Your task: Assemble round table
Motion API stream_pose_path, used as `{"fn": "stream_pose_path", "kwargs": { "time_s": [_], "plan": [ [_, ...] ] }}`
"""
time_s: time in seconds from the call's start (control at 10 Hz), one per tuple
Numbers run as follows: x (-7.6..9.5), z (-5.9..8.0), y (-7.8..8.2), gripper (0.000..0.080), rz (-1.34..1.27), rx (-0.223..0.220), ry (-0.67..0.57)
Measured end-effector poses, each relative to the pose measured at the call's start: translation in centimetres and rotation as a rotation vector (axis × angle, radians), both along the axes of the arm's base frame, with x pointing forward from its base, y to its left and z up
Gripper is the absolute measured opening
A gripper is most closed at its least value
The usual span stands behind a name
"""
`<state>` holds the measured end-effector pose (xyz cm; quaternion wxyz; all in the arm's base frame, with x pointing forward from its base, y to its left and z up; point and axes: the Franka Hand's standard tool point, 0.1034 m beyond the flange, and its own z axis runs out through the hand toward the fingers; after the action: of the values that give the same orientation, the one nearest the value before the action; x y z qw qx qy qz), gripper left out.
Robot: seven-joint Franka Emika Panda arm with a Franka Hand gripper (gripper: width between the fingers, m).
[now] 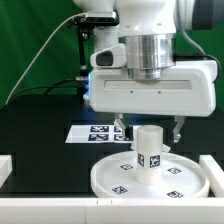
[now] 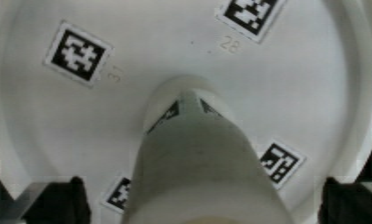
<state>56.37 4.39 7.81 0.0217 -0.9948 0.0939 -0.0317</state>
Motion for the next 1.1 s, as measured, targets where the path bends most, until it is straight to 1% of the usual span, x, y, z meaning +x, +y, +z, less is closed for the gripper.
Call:
{"fn": "stream_pose_path", "kwargs": {
  "time_s": [0.1,0.5,0.7,0.8,1.0,1.1],
  "plan": [
    [-0.08,-0.24,0.12,0.0649,0.233,-0.015,0.012],
    [-0.01,-0.32,-0.53,0.0649,0.483,-0.048,0.004],
    [0.14,-0.34,-0.66,0.0649,0.656,-0.084,-0.012],
    [0.15,-0.34,-0.70,0.0649,0.615,-0.081,-0.012],
    [0.15,-0.34,-0.74,0.0405,0.572,-0.078,-0.011],
    [0.15,-0.35,-0.75,0.0405,0.493,-0.073,-0.010]
  ]
}}
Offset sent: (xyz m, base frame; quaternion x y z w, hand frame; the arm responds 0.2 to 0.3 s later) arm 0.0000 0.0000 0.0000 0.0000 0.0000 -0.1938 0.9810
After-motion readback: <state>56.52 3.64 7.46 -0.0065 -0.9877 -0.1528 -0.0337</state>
